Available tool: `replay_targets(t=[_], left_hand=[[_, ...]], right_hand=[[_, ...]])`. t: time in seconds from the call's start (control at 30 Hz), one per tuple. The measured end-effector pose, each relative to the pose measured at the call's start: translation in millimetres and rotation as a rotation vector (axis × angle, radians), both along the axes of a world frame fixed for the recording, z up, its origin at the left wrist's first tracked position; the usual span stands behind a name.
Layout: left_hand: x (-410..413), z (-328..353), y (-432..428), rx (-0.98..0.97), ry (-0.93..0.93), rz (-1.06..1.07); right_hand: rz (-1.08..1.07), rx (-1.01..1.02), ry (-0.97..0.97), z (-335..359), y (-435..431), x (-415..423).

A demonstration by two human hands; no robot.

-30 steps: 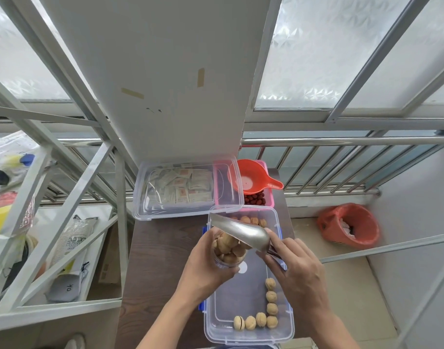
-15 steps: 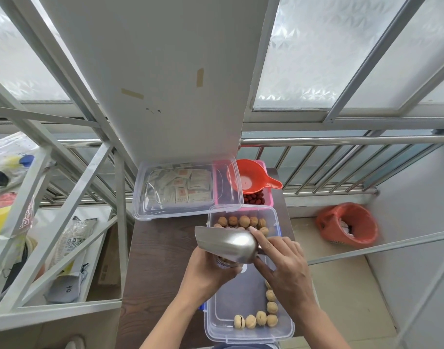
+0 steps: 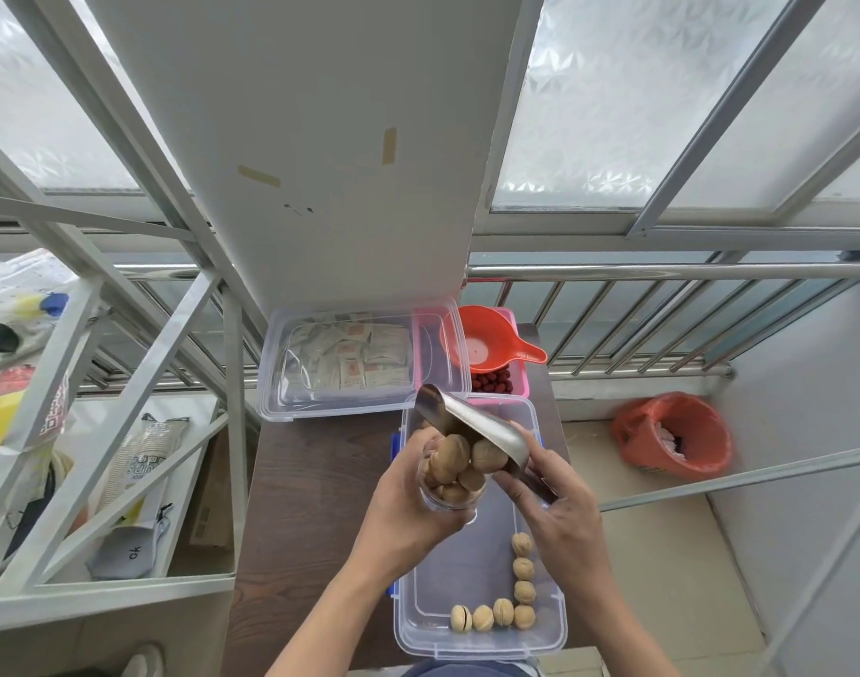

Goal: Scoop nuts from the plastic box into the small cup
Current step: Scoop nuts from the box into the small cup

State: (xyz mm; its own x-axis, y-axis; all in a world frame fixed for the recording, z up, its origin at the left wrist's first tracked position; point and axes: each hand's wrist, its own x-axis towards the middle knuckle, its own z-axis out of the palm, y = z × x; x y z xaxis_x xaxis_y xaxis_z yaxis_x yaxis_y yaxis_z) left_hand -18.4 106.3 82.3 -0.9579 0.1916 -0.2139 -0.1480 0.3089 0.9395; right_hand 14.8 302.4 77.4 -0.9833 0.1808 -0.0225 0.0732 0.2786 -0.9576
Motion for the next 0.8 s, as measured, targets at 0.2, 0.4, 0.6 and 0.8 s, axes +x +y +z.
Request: replay_targets(t=[0.2, 0.4, 0.6, 0.8], left_hand=[[2, 0, 0, 0.011, 0.041, -0.026], [9, -6, 0, -0.003, 0.091, -0.044], [12, -6, 3, 0.005, 0.115, -0.041], [13, -5, 1, 0.001, 0.147, -0.051]], right_hand=[[-0.004, -0.103, -0.051, -1, 4, -2], [-0.015, 0.178, 0.061, 5, 4, 0], [0.028, 0.507, 0.242, 15, 3, 1], [0.037, 0.502, 0.246, 21, 5, 2]])
